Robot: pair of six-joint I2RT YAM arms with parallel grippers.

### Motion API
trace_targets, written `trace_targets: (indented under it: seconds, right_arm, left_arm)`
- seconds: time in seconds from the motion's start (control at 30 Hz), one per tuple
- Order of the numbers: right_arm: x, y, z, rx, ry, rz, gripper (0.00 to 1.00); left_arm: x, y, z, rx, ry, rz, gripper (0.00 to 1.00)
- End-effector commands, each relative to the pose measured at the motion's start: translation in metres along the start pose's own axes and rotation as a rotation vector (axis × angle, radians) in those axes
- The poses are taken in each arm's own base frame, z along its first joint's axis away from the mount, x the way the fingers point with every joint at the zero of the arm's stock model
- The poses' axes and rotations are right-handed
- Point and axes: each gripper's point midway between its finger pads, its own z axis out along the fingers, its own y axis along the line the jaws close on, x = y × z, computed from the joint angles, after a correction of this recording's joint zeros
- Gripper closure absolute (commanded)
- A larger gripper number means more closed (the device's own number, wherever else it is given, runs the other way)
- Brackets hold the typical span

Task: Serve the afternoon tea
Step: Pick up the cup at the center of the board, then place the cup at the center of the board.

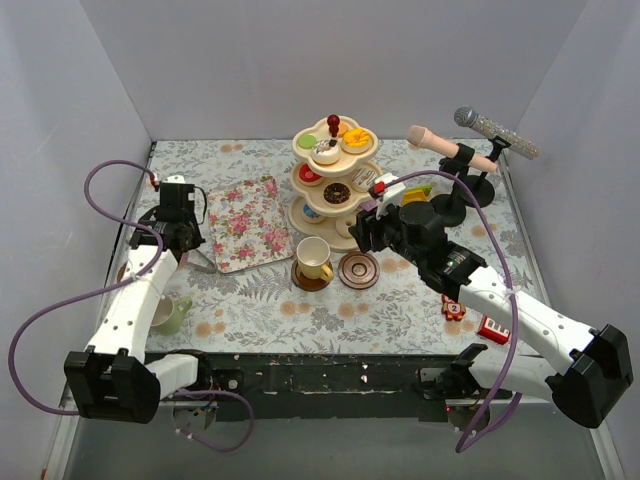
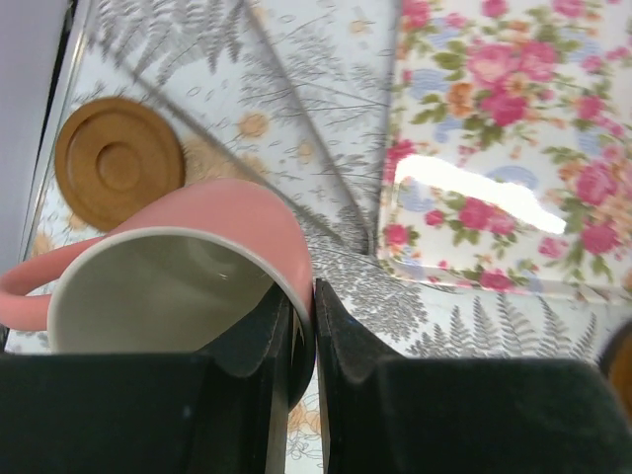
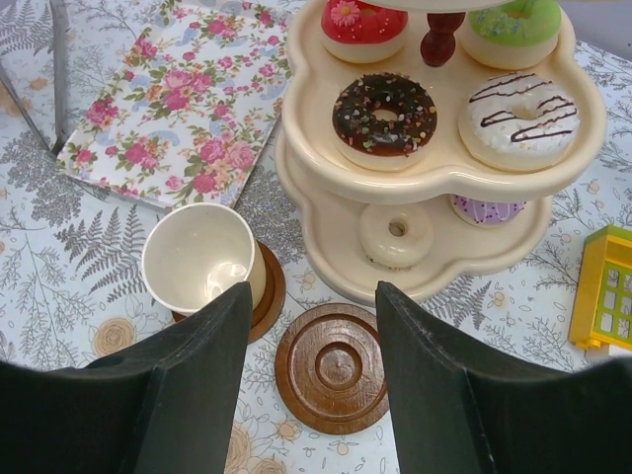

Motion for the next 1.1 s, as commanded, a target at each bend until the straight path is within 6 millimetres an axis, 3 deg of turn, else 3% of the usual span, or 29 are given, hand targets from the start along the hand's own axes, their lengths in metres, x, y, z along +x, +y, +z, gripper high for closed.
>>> trace_targets:
  seconds: [0.0,0.17,0.33,0.43,0.6,0.77,0.87,1.07]
  right_arm:
    - [-0.011,-0.006,-0.007,0.030,-0.040,-0.001,0.38]
    - [-0.020,0.002,-0.017,-0.074,-0.033,-0.023,0.37]
    - [-0.032,0.046,-0.038,-0.421,-0.053,-0.122,0.35]
    - [-0.032,0.063,-0.049,-0.553,-0.061,-0.134,0.34]
    - [-0.033,0.061,-0.059,-0.577,-0.071,-0.091,0.35]
    - [-0.039,0.053,-0.071,-0.536,-0.098,-0.083,0.34]
    - [-0.044,0.050,-0.075,-0.507,-0.115,-0.081,0.34]
    - [-0.042,0.052,-0.080,-0.502,-0.137,-0.025,0.34]
  left_arm:
    - [-0.021,-0.042,-0.040,0.229,-0.099,0.159,1.00]
    - [-0.002,-0.106,-0.086,0.524,-0.130,0.391,1.00]
    - [0.026,-0.147,-0.137,0.785,-0.127,0.591,1.00]
    - [0.048,-0.164,-0.168,0.959,-0.106,0.675,1.00]
    - [0.083,-0.174,-0.207,1.147,-0.077,0.785,1.00]
    - [0.136,-0.169,-0.212,1.186,0.030,0.912,1.00]
    - [0.141,-0.166,-0.222,1.197,0.017,0.944,1.00]
    - [0.171,-0.177,-0.230,1.226,0.079,1.056,1.00]
